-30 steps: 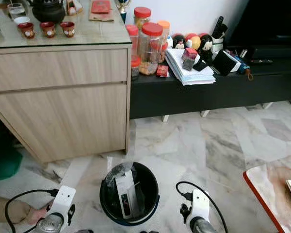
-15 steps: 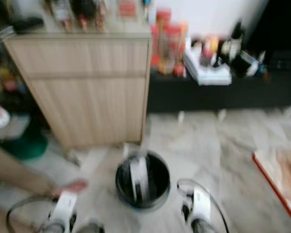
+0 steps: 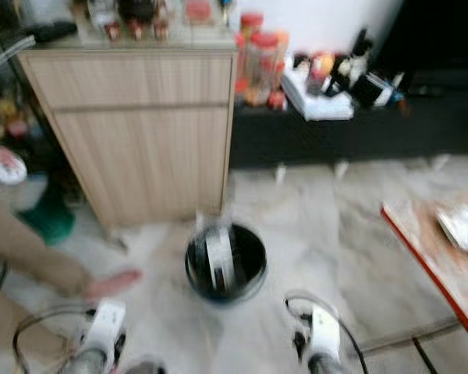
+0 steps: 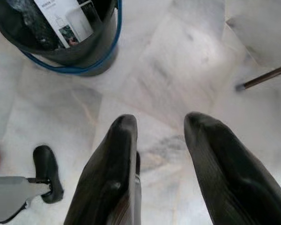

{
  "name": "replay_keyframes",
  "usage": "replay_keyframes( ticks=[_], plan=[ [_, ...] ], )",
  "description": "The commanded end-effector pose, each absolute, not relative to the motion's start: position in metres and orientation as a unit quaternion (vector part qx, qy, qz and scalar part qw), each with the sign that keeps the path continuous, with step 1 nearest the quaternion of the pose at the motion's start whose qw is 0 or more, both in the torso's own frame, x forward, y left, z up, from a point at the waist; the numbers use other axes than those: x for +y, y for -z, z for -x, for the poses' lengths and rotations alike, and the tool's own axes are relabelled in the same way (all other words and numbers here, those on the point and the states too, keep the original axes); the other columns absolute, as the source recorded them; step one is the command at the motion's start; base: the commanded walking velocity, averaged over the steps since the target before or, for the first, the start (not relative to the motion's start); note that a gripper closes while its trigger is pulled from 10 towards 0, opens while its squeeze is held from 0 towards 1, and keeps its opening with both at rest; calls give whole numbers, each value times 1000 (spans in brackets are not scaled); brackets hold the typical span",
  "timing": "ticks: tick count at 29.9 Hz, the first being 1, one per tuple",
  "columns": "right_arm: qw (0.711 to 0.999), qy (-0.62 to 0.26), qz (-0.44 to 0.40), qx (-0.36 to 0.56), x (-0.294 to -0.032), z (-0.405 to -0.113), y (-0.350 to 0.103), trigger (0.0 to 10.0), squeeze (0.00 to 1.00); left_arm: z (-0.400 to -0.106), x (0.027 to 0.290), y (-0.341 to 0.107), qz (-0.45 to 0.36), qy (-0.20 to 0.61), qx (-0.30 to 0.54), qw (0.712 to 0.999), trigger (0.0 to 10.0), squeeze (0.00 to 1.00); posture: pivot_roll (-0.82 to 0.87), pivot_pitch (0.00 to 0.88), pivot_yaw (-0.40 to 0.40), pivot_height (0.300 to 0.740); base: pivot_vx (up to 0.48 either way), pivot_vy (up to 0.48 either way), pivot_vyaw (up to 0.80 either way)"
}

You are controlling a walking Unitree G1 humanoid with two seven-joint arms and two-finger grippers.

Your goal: Picking trash to rubbish bin

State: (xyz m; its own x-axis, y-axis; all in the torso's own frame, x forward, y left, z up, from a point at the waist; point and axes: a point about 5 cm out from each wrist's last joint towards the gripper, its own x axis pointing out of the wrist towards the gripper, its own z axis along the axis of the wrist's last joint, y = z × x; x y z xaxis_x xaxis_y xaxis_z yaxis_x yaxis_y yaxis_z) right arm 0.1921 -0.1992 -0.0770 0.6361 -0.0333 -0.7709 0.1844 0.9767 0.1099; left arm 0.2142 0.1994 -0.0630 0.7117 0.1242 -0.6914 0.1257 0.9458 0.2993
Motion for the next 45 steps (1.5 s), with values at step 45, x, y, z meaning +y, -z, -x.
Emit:
replay_keyframes(
  ticks=[45],
  plan=[
    [906,63,-89,408,-202,-196,74,10000,0,-215,195,63,-150,3,378,913,10000,0,89,137,-112,740,-177,0,0]
  ],
)
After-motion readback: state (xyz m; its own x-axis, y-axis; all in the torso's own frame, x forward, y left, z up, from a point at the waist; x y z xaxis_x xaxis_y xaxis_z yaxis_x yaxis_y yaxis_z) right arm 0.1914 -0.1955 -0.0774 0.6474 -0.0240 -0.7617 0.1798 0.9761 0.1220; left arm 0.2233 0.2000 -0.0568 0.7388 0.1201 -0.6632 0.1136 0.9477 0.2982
